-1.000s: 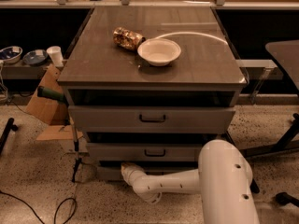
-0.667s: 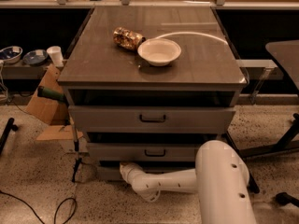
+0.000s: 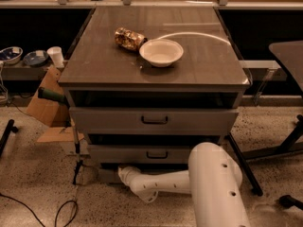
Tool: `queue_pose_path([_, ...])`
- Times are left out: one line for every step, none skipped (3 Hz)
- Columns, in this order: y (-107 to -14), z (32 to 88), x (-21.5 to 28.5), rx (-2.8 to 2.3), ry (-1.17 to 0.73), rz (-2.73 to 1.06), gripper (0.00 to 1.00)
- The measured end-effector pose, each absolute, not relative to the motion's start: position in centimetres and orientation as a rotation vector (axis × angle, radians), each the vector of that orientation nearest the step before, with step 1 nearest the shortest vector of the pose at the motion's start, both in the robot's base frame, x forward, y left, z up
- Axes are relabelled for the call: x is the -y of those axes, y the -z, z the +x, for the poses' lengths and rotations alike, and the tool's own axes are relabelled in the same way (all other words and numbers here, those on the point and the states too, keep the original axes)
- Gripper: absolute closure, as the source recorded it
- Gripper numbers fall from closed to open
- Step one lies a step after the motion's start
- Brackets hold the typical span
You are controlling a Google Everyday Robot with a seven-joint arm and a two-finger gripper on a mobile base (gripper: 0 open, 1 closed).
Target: Open bottom drawer
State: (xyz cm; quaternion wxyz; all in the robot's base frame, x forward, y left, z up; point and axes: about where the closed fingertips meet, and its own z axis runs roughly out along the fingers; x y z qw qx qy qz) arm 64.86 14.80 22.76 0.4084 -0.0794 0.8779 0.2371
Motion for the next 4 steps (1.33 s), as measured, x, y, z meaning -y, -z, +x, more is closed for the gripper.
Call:
queue_pose_path([-22.01,64.97,-15.37,-2.228,-0.603,-0.175,1.00])
queue_pose_path([-21.58,64.62,-15.31,-2.242,-0.587,-0.110,1.00])
queue_pose_path([-21.42,64.34,-14.80,-2.244,-0.565,-0.028,1.00])
queue_pose_path([-21.69,64.35,-14.80,-2.244,-0.565,-0.027,1.00])
